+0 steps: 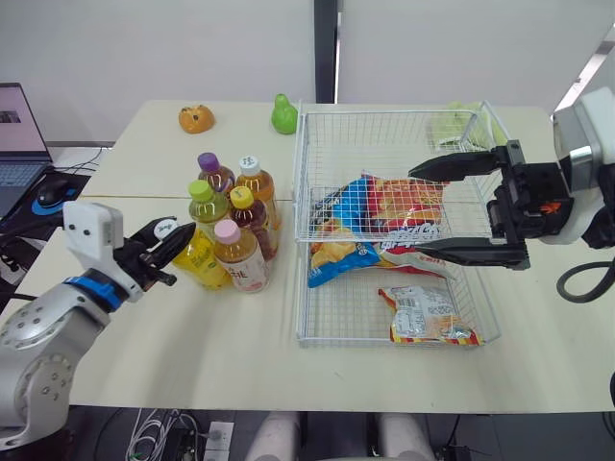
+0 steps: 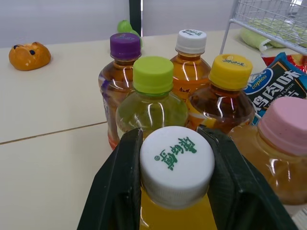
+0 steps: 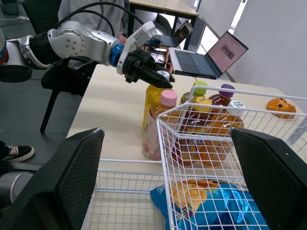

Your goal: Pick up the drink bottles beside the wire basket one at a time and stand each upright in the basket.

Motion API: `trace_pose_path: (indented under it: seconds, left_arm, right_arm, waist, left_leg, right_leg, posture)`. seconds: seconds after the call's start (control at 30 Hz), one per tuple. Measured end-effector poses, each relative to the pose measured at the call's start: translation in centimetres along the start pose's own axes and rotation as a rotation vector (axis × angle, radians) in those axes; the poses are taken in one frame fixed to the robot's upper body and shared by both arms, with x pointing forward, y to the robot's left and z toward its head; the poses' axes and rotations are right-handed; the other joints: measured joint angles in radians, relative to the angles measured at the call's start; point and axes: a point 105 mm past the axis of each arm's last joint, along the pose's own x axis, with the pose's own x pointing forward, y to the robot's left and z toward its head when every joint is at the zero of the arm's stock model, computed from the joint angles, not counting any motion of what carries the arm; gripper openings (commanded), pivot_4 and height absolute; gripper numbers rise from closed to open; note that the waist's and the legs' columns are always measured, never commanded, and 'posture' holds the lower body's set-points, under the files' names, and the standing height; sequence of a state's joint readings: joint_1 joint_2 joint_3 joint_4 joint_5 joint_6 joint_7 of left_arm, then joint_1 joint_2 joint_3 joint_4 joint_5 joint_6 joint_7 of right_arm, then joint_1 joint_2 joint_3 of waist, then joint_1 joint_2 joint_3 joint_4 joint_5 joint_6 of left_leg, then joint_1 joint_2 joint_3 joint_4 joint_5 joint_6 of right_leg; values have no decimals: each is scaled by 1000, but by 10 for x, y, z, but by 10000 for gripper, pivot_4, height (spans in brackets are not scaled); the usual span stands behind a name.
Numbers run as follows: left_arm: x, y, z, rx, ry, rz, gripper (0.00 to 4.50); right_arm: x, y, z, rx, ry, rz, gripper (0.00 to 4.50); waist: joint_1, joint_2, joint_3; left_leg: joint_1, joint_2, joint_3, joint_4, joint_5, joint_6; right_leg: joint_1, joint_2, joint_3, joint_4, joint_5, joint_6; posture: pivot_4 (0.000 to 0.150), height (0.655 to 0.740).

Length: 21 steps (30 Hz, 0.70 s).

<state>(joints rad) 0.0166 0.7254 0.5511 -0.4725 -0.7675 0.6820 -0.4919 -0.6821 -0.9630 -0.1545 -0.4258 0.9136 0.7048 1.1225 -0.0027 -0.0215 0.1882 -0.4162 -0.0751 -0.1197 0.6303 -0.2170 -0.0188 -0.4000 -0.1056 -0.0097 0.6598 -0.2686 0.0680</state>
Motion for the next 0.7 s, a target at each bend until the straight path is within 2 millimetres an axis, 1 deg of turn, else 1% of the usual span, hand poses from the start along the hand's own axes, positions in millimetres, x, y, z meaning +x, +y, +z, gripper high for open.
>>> trace_pose_path:
  seconds: [0.07,0.13,0.2,0.27,0.33,0.47,0.57,0.6,0.7]
  left_arm:
    - [-6,5,11,10,-3,-12,13740]
    - [-11,11,30,44,-17,-31,13739]
    - [-16,18,61,88,-48,-53,13739]
    - [-19,20,90,125,-82,-81,13739]
    - [-20,15,109,142,-99,-133,13739]
    - [-13,6,136,103,-116,-250,13739]
    - [-9,-3,168,119,-174,-323,13739]
    - [-5,-6,182,119,-204,-353,13739]
    - [0,-13,208,128,-257,-407,13739]
  right_arm:
    - [-1,-1,-1,-1,4,-2,45000]
    - [-2,-4,-1,-2,6,-12,45000]
    - [-4,-7,1,-10,6,-21,45000]
    - [-5,-9,5,-23,2,-22,45000]
    - [-7,-10,6,-28,7,-25,45000]
    - [-20,-14,12,-31,31,-79,45000]
    - [-36,-18,22,-36,32,-147,45000]
    - [-42,-18,24,-38,35,-176,45000]
    - [-51,-19,21,-22,49,-225,45000]
  waist:
    - [0,-1,1]
    - [0,-1,1]
    - [1,-2,1]
    - [1,-1,1]
    - [0,-1,1]
    - [1,-2,1]
    - [-3,-2,2]
    - [-3,-2,1]
    - [-6,-2,1]
  left_leg:
    - [-1,0,-1,0,0,0]
    - [-1,0,-1,0,0,0]
    - [-1,0,-1,0,0,0]
    - [-1,0,0,0,0,0]
    - [-1,-1,0,0,0,0]
    - [-3,0,0,0,0,0]
    - [-3,0,1,0,0,0]
    - [-2,0,1,0,0,0]
    - [-2,0,3,0,0,0]
  right_leg:
    - [0,0,-1,0,0,0]
    - [-1,1,0,1,0,0]
    - [-1,1,-1,1,0,0]
    - [-1,1,0,1,0,0]
    - [-1,1,1,0,0,0]
    - [-4,2,0,3,0,0]
    - [-4,2,1,3,0,0]
    - [-4,2,1,4,0,0]
    - [-4,3,2,5,0,1]
  posture:
    - [1500,7400]
    - [1500,7400]
    - [1500,7400]
    - [1500,7400]
    - [1500,7400]
    - [1500,7400]
    - [1500,7400]
    - [1500,7400]
    - [1500,7400]
